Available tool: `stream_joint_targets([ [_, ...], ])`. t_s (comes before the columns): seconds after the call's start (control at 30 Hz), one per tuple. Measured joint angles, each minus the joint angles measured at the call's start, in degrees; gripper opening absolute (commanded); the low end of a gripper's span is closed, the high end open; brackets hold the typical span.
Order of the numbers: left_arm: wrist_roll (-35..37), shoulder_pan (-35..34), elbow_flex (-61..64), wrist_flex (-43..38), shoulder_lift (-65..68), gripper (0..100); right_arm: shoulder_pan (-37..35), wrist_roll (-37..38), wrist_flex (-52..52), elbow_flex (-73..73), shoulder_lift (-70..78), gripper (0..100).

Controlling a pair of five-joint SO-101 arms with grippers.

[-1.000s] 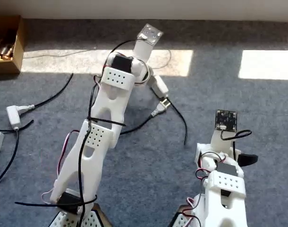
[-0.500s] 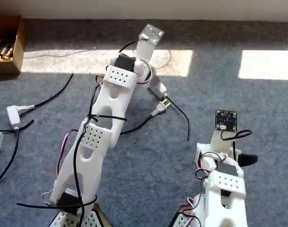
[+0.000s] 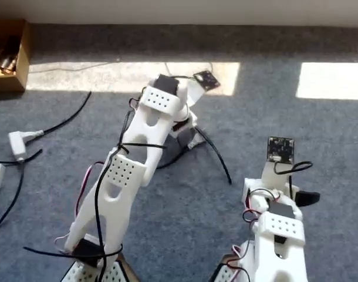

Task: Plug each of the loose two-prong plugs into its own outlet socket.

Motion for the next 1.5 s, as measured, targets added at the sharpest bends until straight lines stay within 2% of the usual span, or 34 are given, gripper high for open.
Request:
stream_joint_targets([
  [0.23,-0.8,-0.4,-0.4,2.0,-1.4,28,0.0,0.0,0.0,0.0,0.0,59.3],
  [0.5,5.6,-4.9,-0.4,2.1,-14.4,28,0.0,0.0,0.0,0.0,0.0,59.3],
  [0.57,7.9,-5.0,-0.4,-0.7,-15.7,28,0.0,0.0,0.0,0.0,0.0,59.3],
  [0.73,10.5,-4.4,-0.4,-7.0,-11.4,28,0.0,0.0,0.0,0.0,0.0,59.3],
  [0.87,10.9,-5.2,-0.5,-7.9,-2.9,28,0.0,0.0,0.0,0.0,0.0,59.3],
  [0.93,10.9,-6.7,-1.5,-7.3,-1.8,28,0.0,0.0,-0.8,0.0,0.0,59.3],
  [1.1,6.7,-13.5,-2.0,1.7,-1.0,24,0.0,1.0,-1.6,0.0,0.0,59.3],
  [1.27,3.9,-22.9,-2.5,3.0,-1.8,23,0.0,1.1,-1.8,0.0,0.0,59.3],
  [1.4,4.0,-23.5,-2.5,3.0,-6.6,27,-0.1,1.1,-1.8,0.0,0.0,59.3],
  [1.5,7.3,-20.5,-2.6,3.2,-10.2,28,-1.0,1.1,-1.8,0.0,0.0,59.3],
])
